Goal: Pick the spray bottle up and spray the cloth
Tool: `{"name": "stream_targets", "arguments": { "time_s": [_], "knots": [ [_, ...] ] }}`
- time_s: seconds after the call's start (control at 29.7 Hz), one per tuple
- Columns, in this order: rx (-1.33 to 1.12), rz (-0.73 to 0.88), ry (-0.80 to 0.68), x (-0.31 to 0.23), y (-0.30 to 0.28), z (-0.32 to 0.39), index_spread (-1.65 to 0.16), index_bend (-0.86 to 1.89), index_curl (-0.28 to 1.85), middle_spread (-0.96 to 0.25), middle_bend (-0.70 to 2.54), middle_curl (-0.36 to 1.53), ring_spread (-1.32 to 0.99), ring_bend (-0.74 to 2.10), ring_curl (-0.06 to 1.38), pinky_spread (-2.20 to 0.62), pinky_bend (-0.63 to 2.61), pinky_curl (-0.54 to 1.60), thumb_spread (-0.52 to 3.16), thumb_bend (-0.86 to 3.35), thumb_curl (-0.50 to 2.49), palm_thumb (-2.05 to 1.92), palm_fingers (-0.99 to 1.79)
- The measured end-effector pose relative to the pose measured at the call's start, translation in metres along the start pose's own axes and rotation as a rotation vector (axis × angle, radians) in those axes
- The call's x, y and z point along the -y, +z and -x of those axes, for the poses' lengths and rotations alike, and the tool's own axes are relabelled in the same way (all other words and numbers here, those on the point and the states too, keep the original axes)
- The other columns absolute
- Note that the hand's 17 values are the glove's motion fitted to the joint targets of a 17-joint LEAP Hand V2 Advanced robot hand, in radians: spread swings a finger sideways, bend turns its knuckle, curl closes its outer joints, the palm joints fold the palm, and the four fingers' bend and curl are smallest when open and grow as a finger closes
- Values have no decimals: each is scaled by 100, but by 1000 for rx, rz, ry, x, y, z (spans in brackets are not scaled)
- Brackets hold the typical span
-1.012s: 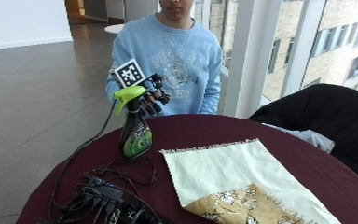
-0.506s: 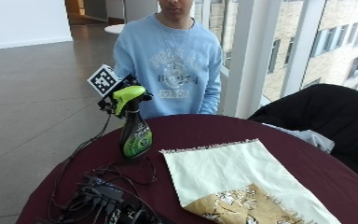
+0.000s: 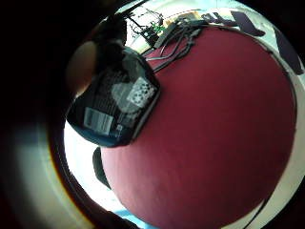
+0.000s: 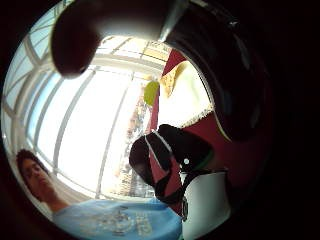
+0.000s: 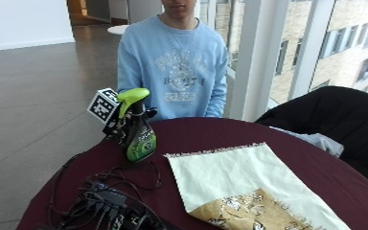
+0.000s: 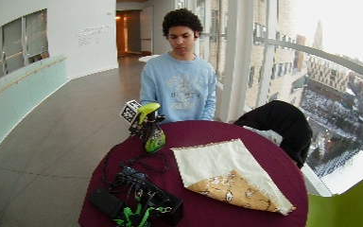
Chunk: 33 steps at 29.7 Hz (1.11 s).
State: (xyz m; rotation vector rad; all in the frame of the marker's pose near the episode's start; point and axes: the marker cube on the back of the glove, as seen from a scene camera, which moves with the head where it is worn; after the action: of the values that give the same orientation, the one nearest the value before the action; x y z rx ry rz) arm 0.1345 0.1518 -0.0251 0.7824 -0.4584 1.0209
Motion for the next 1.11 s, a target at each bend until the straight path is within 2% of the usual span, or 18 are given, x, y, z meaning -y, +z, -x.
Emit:
{"name": "stream_targets", "arguments": {
  "time_s": [0.17,0.44,0.78,0.94,1.11],
  "knots": [
    [-16,-61,-48,8,7,-4,-32,12,17,-3,28,41,5,35,34,19,37,37,104,-5,27,46,47],
    [-49,-61,-50,14,18,-4,-29,13,20,-3,30,42,6,34,34,23,32,36,99,-3,27,43,48],
    [115,-88,-68,29,17,2,-26,18,25,-6,32,43,4,35,33,25,24,33,105,18,41,85,63],
    [164,-24,-105,37,14,8,-25,18,28,-8,32,44,4,39,34,27,17,31,96,19,46,95,73],
    [179,152,-117,48,7,22,-23,17,31,-9,32,44,3,43,36,27,16,30,89,15,50,97,82]
  ]
}}
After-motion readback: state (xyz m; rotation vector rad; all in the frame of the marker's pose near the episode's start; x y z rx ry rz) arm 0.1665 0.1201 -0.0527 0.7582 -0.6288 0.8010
